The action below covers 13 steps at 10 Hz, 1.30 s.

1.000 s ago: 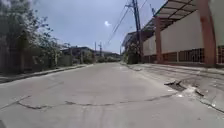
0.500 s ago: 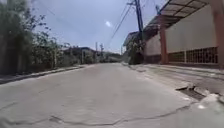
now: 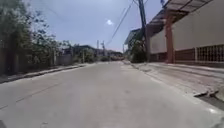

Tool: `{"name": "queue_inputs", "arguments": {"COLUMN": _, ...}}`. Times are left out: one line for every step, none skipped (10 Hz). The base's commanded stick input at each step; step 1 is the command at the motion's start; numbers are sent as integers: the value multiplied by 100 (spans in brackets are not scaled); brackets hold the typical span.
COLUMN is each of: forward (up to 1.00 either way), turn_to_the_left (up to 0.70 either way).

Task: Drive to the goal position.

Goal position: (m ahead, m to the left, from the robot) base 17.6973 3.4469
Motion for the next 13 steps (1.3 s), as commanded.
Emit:
{"name": "queue_inputs", "arguments": {"forward": 85, "turn_to_the_left": 1}}
{"name": "queue_inputs", "arguments": {"forward": 85, "turn_to_the_left": 1}}
{"name": "queue_inputs", "arguments": {"forward": 85, "turn_to_the_left": 1}}
{"name": "queue_inputs", "arguments": {"forward": 85, "turn_to_the_left": 1}}
{"name": "queue_inputs", "arguments": {"forward": 85, "turn_to_the_left": 1}}
{"name": "queue_inputs", "arguments": {"forward": 85, "turn_to_the_left": 1}}
{"name": "queue_inputs", "arguments": {"forward": 85, "turn_to_the_left": 1}}
{"name": "queue_inputs", "arguments": {"forward": 85, "turn_to_the_left": 1}}
{"name": "queue_inputs", "arguments": {"forward": 85, "turn_to_the_left": 1}}
{"name": "queue_inputs", "arguments": {"forward": 85, "turn_to_the_left": 1}}
{"name": "queue_inputs", "arguments": {"forward": 85, "turn_to_the_left": 1}}
{"name": "queue_inputs", "arguments": {"forward": 85, "turn_to_the_left": 1}}
{"name": "queue_inputs", "arguments": {"forward": 85, "turn_to_the_left": 1}}
